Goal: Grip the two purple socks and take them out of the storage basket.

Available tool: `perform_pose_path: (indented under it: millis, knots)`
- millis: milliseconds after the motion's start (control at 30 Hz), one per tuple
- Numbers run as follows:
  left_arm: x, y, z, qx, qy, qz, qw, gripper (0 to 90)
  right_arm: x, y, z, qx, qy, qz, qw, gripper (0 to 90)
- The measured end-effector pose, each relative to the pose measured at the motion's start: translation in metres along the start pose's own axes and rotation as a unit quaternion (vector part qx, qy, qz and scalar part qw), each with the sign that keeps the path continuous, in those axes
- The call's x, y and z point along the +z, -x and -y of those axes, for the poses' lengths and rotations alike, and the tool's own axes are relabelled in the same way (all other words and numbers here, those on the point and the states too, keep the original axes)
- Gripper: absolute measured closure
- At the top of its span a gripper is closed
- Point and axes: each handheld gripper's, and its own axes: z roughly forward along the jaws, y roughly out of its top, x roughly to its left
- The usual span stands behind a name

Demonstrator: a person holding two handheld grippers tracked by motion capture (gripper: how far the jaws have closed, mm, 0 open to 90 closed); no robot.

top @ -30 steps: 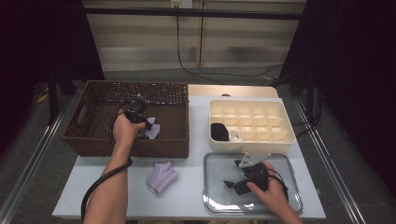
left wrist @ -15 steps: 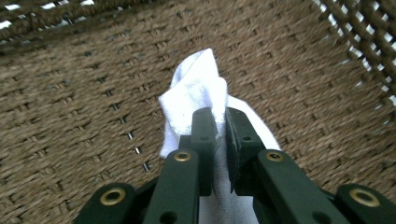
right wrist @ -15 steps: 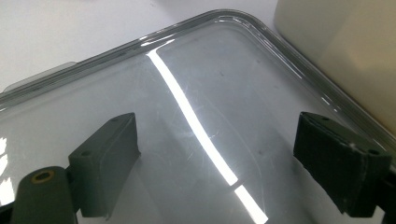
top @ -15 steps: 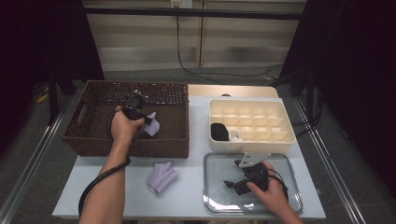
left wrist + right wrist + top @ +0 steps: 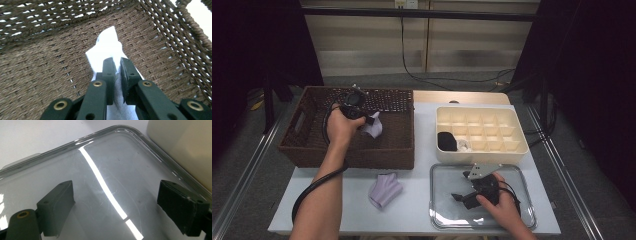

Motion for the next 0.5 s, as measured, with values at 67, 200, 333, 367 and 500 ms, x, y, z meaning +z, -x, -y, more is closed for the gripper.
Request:
perform_pose_path:
  millis: [67,200,333,367,500]
  knots:
    - [-0.006,0.001,-0.001,0.0,0.0,0.002,1.0,83.0,0.0,0.0,0.0,0.0,0.0,0.0,1.0,13.3]
    - [-0.018,0.002,-0.003,-0.001,0.002,0.009,1.0,83.2,0.0,0.0,0.0,0.0,0.0,0.0,1.0,13.4]
    - [-0.028,0.004,-0.003,0.0,0.006,0.011,0.9999,83.2,0.0,0.0,0.0,0.0,0.0,0.0,1.0,13.3]
    - [-0.031,0.005,-0.004,0.002,0.005,0.014,0.9999,83.2,0.0,0.0,0.0,-0.001,0.0,0.0,1.0,13.3]
    - [-0.041,0.008,-0.006,0.005,0.009,0.025,0.9996,83.2,0.0,0.0,0.0,0.0,0.0,0.0,1.0,13.3]
